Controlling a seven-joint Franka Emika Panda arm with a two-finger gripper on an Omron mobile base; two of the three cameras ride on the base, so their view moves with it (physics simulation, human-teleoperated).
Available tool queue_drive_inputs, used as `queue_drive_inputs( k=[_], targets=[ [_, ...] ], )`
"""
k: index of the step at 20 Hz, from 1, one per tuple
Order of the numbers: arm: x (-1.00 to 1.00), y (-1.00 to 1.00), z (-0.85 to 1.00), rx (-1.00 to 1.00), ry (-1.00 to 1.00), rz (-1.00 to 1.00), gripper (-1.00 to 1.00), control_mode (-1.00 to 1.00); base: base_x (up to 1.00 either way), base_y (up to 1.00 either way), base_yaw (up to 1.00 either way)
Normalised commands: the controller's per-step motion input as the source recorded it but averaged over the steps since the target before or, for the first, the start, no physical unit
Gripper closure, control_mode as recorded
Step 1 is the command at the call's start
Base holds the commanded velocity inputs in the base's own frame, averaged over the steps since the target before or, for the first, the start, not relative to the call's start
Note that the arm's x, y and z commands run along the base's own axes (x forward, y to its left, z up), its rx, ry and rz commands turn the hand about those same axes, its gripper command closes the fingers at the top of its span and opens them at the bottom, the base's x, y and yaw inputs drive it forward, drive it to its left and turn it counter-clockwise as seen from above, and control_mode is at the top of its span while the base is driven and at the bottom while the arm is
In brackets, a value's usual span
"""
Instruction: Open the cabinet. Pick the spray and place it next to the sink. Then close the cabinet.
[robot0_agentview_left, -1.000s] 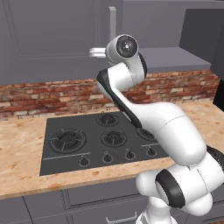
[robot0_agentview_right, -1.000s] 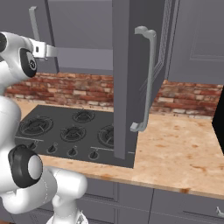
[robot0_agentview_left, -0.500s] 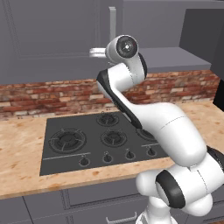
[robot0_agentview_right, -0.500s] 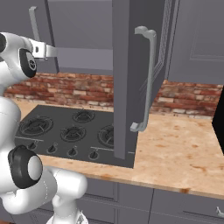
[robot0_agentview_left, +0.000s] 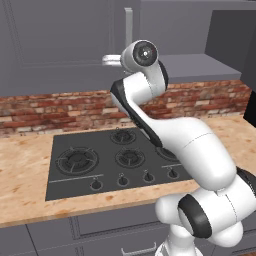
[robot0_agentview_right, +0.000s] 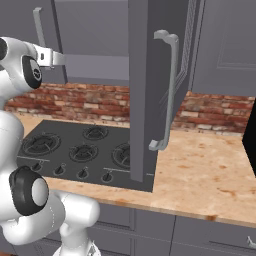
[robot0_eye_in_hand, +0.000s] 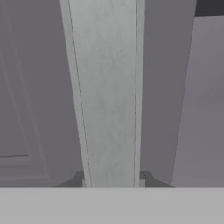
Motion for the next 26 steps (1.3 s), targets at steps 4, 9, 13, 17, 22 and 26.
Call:
queue_drive_inputs(
  k=[4,9,13,17,22,26],
  targets=[
    [-0.13,0.00,0.00,0.00,0.00,0.00,1.00,-1.00,0.00,0.00,0.00],
    [-0.41,0.05,0.00,0.00,0.00,0.00,1.00,-1.00,0.00,0.00,0.00],
    [-0.42,0.12,0.00,0.00,0.00,0.00,1.00,-1.00,0.00,0.00,0.00],
    [-0.44,0.17,0.00,0.00,0.00,0.00,1.00,-1.00,0.00,0.00,0.00],
    [-0.39,0.21,0.00,0.00,0.00,0.00,1.00,-1.00,0.00,0.00,0.00],
    [-0.46,0.27,0.00,0.00,0.00,0.00,1.00,-1.00,0.00,0.00,0.00]
  ],
)
